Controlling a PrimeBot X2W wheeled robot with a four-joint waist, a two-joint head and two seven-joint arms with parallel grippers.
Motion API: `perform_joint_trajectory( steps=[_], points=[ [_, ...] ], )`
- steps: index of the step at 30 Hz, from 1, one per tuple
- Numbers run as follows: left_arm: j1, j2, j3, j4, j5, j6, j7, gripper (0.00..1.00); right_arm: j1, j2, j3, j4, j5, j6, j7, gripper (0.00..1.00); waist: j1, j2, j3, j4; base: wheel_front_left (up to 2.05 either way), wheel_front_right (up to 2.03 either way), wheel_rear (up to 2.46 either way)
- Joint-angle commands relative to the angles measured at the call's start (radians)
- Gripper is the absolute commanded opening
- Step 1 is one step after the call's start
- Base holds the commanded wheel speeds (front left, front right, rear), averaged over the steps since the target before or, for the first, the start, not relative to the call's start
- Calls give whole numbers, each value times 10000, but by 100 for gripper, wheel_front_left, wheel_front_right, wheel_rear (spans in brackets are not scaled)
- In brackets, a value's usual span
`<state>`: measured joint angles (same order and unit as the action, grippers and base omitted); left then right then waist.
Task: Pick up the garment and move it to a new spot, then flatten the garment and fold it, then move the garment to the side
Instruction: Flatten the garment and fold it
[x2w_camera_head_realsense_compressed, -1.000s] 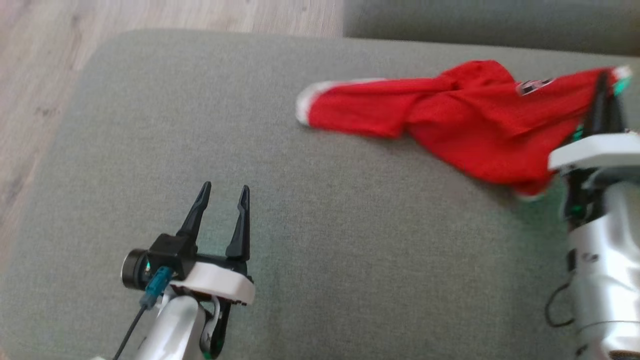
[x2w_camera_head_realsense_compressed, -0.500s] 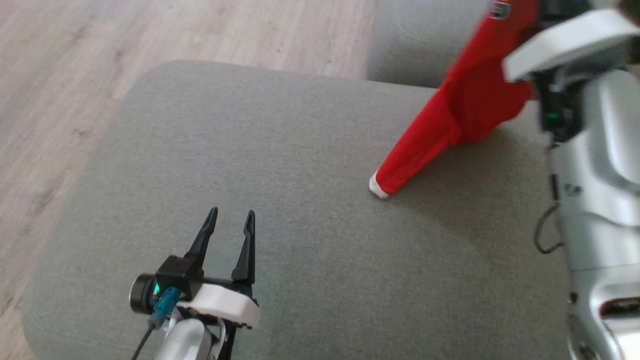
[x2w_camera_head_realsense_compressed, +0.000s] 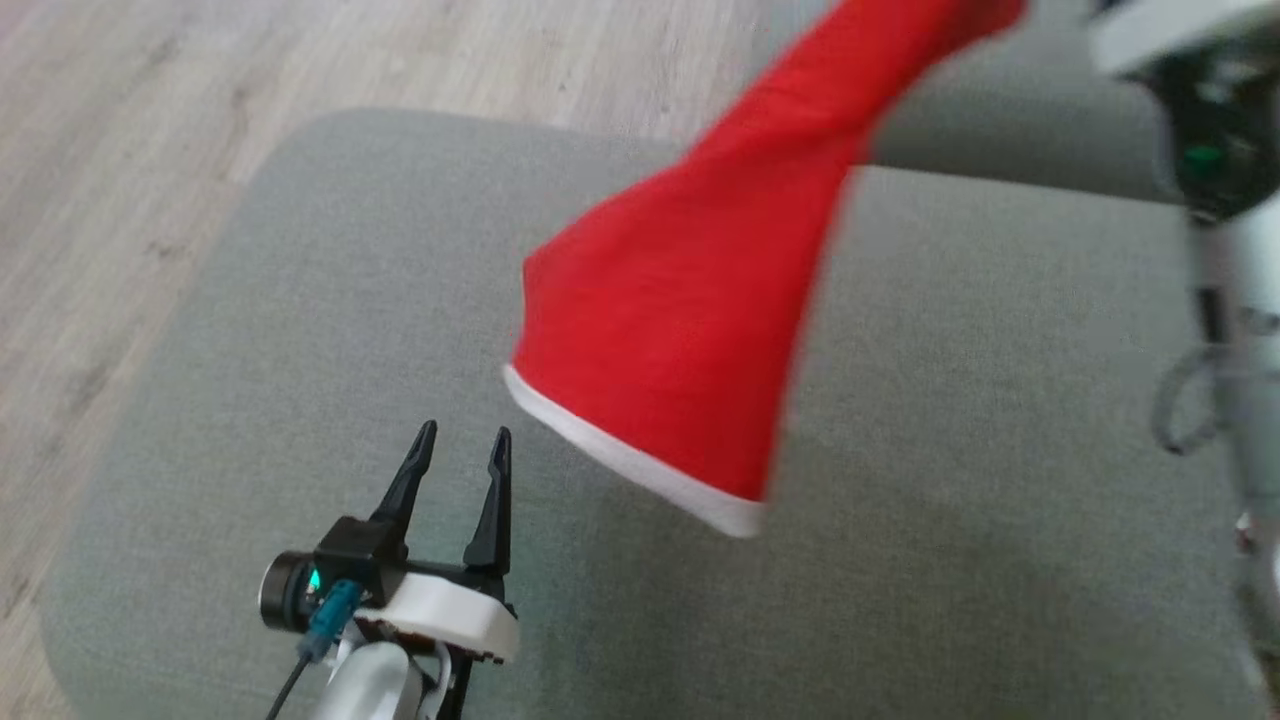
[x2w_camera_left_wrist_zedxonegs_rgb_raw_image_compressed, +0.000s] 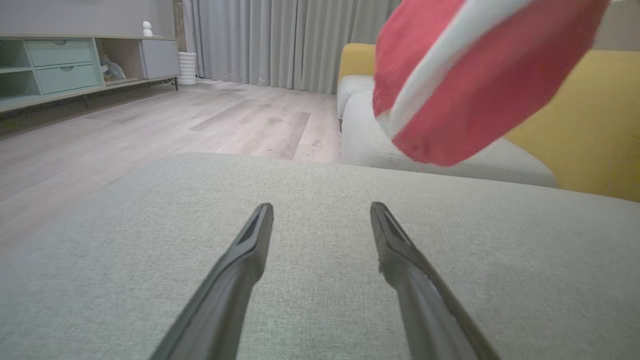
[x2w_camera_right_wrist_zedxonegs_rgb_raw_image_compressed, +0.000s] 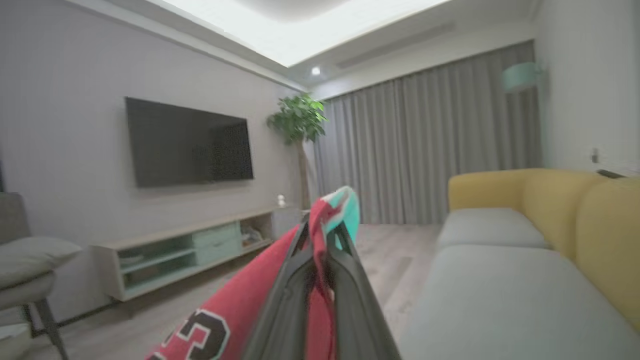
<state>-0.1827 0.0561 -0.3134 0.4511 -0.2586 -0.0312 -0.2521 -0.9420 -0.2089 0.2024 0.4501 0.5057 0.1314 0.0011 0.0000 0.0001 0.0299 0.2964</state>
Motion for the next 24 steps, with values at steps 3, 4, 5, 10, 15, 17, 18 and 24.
perform_joint_trajectory(
  steps=[3, 4, 5, 10, 15, 17, 18, 24],
  points=[
    [-677, -18, 274, -349, 118, -105, -97, 100, 220, -1104, -157, 594, -541, -7, 109, 0, 0, -1, 654, -74, 0, 0, 0],
    [-755, -22, 249, -354, 118, -126, -97, 100, 246, -1304, -200, 909, -678, -7, 77, 0, 0, -1, 786, -64, 0, 0, 0],
    [-831, -26, 224, -356, 114, -145, -97, 100, 239, -1447, -269, 1260, -789, -7, 55, 0, 0, -1, 924, -54, 0, 0, 0],
    [-1110, -40, 124, -329, 67, -208, -97, 100, 62, -1910, -270, 2996, -1718, -7, 118, 100, 0, -1, 1390, 17, 0, 0, 0],
    [-1352, -54, -70, -330, -91, -184, -97, 100, -248, -1879, 19, 4574, -2694, -7, -506, 100, 0, -1, 1674, 85, 0, 0, 0],
    [-1405, -55, -88, -316, -151, -147, -97, 100, -271, -1714, 223, 4760, -2799, -7, -846, 100, 0, -1, 1648, 5, 0, 0, 0],
    [-1421, -55, -87, -305, -156, -134, -97, 100, -269, -1651, 266, 4821, -2840, -7, -1068, 100, 0, -1, 1598, -47, 0, 0, 0],
    [-1309, -57, 148, -366, -95, -62, -97, 100, 220, -951, 336, 4551, -2817, -7, -2321, 100, 0, -1, 1064, -570, 0, 0, 0]
  ],
)
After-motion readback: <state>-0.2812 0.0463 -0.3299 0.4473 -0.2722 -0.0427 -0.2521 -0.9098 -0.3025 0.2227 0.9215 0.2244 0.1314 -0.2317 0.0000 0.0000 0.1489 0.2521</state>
